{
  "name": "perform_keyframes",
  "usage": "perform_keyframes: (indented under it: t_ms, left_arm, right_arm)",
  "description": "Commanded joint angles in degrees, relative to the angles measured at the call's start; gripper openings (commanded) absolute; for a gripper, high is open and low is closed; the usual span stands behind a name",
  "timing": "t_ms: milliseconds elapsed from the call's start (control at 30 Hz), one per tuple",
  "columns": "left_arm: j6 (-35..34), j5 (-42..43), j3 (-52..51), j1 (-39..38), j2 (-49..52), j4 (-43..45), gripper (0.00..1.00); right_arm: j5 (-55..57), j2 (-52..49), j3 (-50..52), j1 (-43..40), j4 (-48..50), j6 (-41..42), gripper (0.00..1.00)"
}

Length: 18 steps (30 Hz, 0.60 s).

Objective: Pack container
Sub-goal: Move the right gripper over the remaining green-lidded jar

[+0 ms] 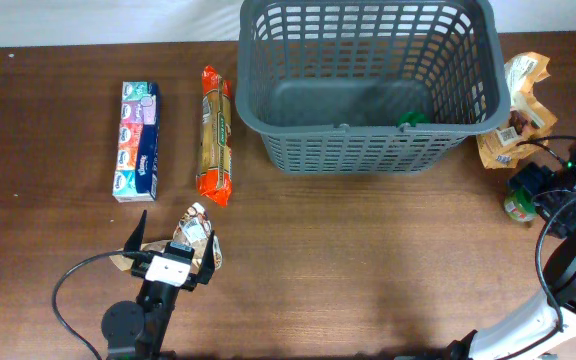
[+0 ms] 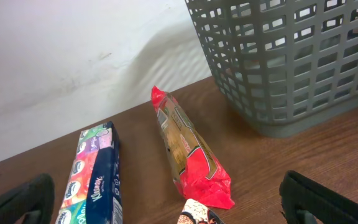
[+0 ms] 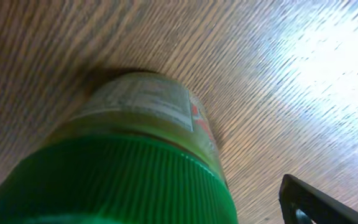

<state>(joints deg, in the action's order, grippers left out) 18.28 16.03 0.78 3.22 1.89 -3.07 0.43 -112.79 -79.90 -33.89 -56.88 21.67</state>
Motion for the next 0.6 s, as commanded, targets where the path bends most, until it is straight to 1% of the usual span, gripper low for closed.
perform_keyframes:
  t_ms: [0, 567]
  left_arm:
    - [0.68, 0.2, -0.26, -0.24, 0.15, -0.24, 0.99]
    - [0.68, 0.22, -0.26, -0.24, 0.15, -0.24, 0.99]
  right_arm:
    - [2.21, -0.98, 0.37, -0.2, 0.39, -0.92, 0.99]
    - [3.28, -1.84, 0.39, -0.2, 0.96, -1.97, 0.99]
